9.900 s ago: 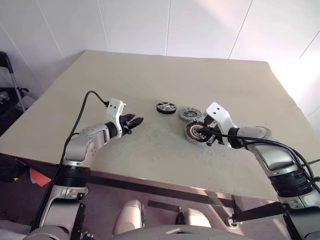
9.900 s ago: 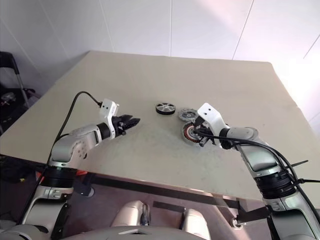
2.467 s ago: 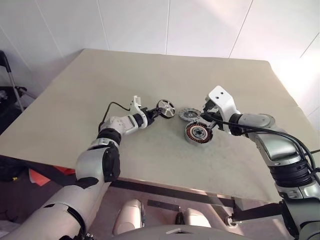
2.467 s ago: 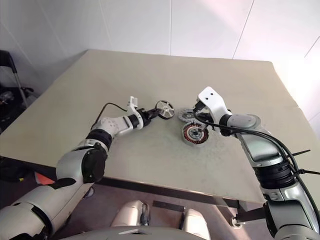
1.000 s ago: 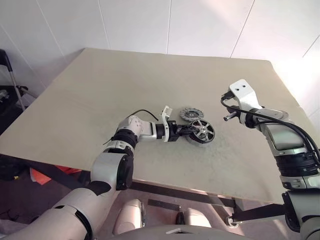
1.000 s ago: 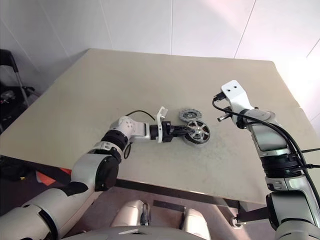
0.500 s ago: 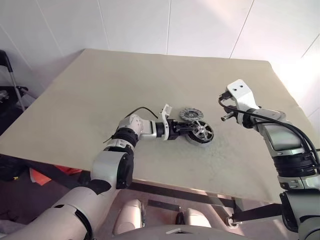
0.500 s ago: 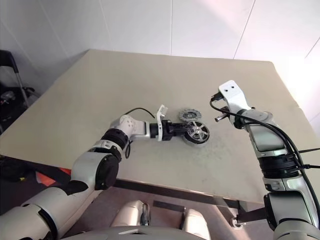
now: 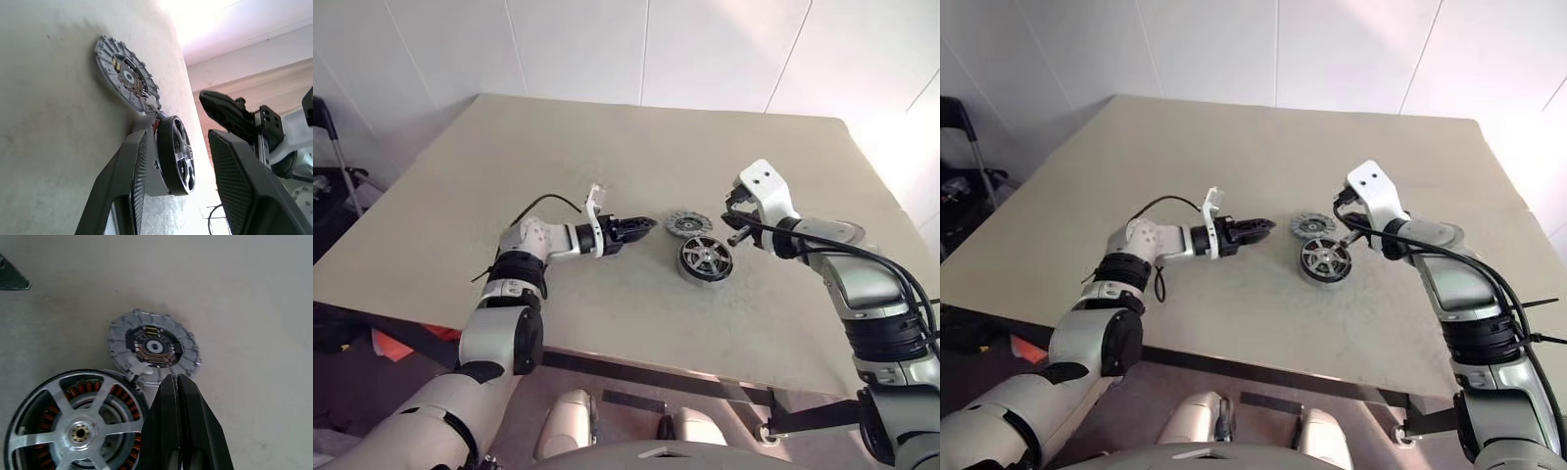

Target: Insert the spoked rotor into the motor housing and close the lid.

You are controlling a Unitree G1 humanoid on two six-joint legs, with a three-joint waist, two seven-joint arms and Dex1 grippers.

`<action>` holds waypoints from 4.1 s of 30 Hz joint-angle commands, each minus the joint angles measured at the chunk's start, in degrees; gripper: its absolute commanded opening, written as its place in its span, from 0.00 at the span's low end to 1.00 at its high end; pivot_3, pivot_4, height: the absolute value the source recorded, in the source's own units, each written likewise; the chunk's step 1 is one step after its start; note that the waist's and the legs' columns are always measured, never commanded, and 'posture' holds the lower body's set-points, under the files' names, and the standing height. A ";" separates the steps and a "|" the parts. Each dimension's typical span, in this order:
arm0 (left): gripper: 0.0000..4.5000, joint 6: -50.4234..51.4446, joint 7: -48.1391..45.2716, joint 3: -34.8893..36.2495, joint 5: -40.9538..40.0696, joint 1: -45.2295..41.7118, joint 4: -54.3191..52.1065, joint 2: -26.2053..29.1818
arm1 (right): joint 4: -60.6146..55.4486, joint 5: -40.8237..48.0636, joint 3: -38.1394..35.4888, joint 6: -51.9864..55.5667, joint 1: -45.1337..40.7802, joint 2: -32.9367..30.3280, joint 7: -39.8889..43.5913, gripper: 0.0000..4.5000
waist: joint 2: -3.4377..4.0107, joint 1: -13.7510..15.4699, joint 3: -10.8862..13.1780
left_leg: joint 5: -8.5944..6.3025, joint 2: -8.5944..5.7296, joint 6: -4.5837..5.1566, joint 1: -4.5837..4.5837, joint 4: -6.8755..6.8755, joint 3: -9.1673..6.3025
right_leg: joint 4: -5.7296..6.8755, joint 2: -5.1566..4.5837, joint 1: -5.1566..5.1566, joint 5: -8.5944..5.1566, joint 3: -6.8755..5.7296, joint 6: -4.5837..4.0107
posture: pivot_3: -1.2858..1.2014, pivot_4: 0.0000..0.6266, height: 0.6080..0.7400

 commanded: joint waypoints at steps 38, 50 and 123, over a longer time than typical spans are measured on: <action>0.46 -1.89 11.17 2.63 -6.01 9.09 -18.88 3.92 | -5.93 2.27 2.91 -2.39 5.49 -3.37 2.43 0.00 | -0.03 0.04 0.01 | 0.02 -0.01 -0.11 0.66 -0.03 -0.02 | -0.07 0.01 0.60 -0.26 0.02 0.45 | 0.52 0.00 1.00; 0.47 -2.44 10.52 1.58 -6.09 9.65 -18.88 4.37 | -7.41 2.99 1.73 -3.76 6.12 -5.18 4.19 0.44 | -0.03 -0.09 0.02 | 0.02 -0.01 -0.10 0.36 -0.10 -0.02 | -0.08 0.02 0.29 -0.06 0.02 0.11 | 0.52 0.00 1.00; 0.47 -4.05 11.86 -0.05 -5.23 11.05 -19.03 5.20 | -3.44 3.60 2.80 -2.28 5.83 -3.30 3.96 0.31 | -0.04 -0.18 0.02 | 0.03 -0.01 -0.11 0.45 -0.09 -0.02 | -0.07 0.02 0.37 -0.06 0.02 0.11 | 0.52 0.00 1.00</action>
